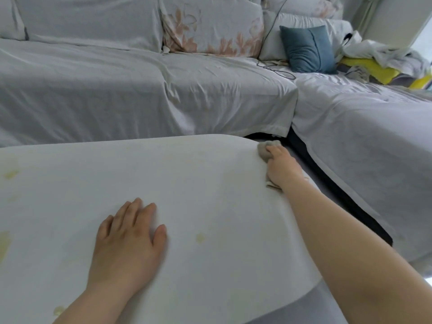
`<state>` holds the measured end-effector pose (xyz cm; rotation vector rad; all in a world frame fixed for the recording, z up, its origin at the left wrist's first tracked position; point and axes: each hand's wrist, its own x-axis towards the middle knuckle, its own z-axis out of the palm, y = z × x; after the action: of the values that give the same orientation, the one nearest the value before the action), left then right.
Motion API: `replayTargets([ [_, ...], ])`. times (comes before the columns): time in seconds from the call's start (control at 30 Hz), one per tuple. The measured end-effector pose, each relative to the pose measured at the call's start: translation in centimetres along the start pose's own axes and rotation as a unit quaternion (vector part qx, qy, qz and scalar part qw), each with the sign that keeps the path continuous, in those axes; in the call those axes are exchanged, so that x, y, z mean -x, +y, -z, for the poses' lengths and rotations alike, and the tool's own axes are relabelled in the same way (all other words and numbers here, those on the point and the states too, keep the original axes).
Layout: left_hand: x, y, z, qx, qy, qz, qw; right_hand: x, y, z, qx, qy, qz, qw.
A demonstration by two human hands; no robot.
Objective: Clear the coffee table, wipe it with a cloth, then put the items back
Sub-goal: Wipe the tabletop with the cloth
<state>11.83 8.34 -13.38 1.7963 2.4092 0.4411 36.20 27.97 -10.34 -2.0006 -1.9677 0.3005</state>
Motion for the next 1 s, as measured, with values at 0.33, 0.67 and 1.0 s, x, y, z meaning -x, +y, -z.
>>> replayTargets([
  [0.33, 0.3, 0.6, 0.7, -0.003, -0.010, 0.011, 1.000, 8.1, -2.7, -2.1, -0.028, -0.083, 0.278, 0.957],
  [0.67, 0.2, 0.5, 0.5, -0.003, -0.016, 0.015, 1.000, 9.2, 1.8, 1.1, -0.052, 0.013, 0.058, 0.997],
  [1.0, 0.1, 0.3, 0.2, 0.008, -0.012, 0.011, 1.000, 11.7, 4.5, 2.3, -0.027, -0.023, 0.058, 0.998],
])
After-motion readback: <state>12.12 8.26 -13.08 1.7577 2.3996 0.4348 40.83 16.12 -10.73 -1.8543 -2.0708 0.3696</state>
